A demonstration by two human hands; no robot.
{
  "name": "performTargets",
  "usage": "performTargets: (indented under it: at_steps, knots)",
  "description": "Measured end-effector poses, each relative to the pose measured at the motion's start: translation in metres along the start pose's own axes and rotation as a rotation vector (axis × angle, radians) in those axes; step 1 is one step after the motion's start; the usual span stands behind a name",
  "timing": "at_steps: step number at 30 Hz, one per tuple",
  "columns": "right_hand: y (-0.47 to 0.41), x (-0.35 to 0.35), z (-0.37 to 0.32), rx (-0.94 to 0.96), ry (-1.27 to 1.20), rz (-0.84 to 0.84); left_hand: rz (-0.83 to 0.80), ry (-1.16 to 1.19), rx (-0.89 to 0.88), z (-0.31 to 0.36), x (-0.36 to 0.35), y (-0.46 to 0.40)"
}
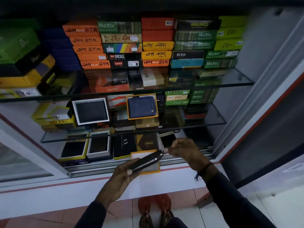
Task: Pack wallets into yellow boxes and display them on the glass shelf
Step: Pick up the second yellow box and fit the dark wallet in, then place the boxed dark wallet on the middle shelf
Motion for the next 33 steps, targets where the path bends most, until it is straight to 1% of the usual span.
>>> performTargets:
  at_steps: [1,3,5,6,7,9,10,11,13,14,16,17,18,19,20,21,22,23,25,26,28,29,30,32,33]
  knots:
    - [-0.003,0.001,0.005,-0.054,-0.036,0.009,-0.042,0.001,0.001,0.001,-0.010,0.000]
    - [-0.012,0.000,0.022,-0.159,-0.189,0.035,-0.111,-0.028,0.003,0.004,-0.026,-0.005]
    - [-0.015,-0.010,0.038,-0.224,-0.279,-0.045,-0.164,-0.094,0.002,0.007,-0.043,-0.008]
    - [-0.014,-0.015,0.045,-0.228,-0.287,-0.099,-0.192,-0.131,-0.003,0.009,-0.050,-0.009]
    - [-0.012,-0.021,0.053,-0.213,-0.353,-0.157,-0.219,-0.165,-0.007,0.011,-0.054,-0.011]
    - [-0.008,-0.029,0.063,-0.239,-0.552,-0.173,-0.218,-0.218,-0.004,0.017,-0.056,-0.014]
    - [-0.005,-0.031,0.065,-0.239,-0.592,-0.156,-0.207,-0.253,0.000,0.020,-0.054,-0.014]
    - [-0.009,-0.026,0.072,-0.247,-0.590,-0.092,-0.187,-0.308,0.007,0.023,-0.049,-0.014]
    - [-0.015,-0.016,0.078,-0.308,-0.498,0.023,-0.133,-0.443,0.019,0.029,-0.037,-0.011]
    - [-0.016,-0.013,0.078,-0.348,-0.437,0.030,-0.097,-0.512,0.021,0.031,-0.030,-0.009]
    - [-0.016,-0.005,0.077,-0.425,-0.303,-0.061,-0.030,-0.662,0.012,0.031,-0.024,-0.006]
    - [-0.015,-0.002,0.076,-0.422,-0.222,-0.101,0.001,-0.768,-0.006,0.031,-0.024,-0.004]
    - [-0.014,-0.001,0.074,-0.365,-0.129,-0.125,0.034,-0.908,-0.041,0.029,-0.027,-0.002]
    - [-0.015,0.000,0.074,-0.240,-0.023,-0.112,0.046,-1.098,-0.098,0.023,-0.029,-0.001]
    - [-0.014,-0.001,0.072,-0.100,0.085,-0.084,0.075,-1.295,-0.206,0.016,-0.031,-0.001]
    - [-0.014,-0.002,0.072,0.039,0.187,-0.058,0.143,-1.450,-0.301,0.012,-0.035,0.001]
    - [-0.013,-0.007,0.069,0.174,0.301,-0.036,0.204,-1.525,-0.369,0.011,-0.037,0.003]
    - [-0.012,-0.010,0.070,0.298,0.438,-0.005,0.229,-1.606,-0.431,0.011,-0.038,0.005]
    - [-0.005,-0.014,0.070,0.520,0.695,0.051,0.206,-1.781,-0.563,0.009,-0.032,0.005]
    - [-0.002,-0.014,0.072,0.589,0.779,0.059,0.182,-1.881,-0.672,0.005,-0.027,0.004]
    - [0.000,-0.013,0.077,0.621,0.841,0.064,0.080,-2.064,-0.887,-0.008,-0.014,0.002]
    - [-0.002,-0.012,0.078,0.592,0.830,0.063,0.078,-2.100,-0.924,-0.011,-0.009,0.001]
    - [-0.005,-0.012,0.078,0.537,0.795,0.067,0.109,-2.064,-0.912,-0.011,-0.007,-0.002]
    - [-0.015,-0.012,0.079,0.356,0.667,0.101,0.209,-1.879,-0.701,-0.004,-0.006,-0.005]
    - [-0.021,-0.013,0.080,0.239,0.529,0.120,0.237,-1.747,-0.573,0.001,-0.005,-0.008]
Point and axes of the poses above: each hand's wrist, its own y-axis away from the middle knuckle, its own x-axis out of the back of the hand, z = x × y, the point moved 1 cm from there along -y, towards the middle knuckle, and after that the axes turned 9 degrees about -y, right-handed, at the moved point
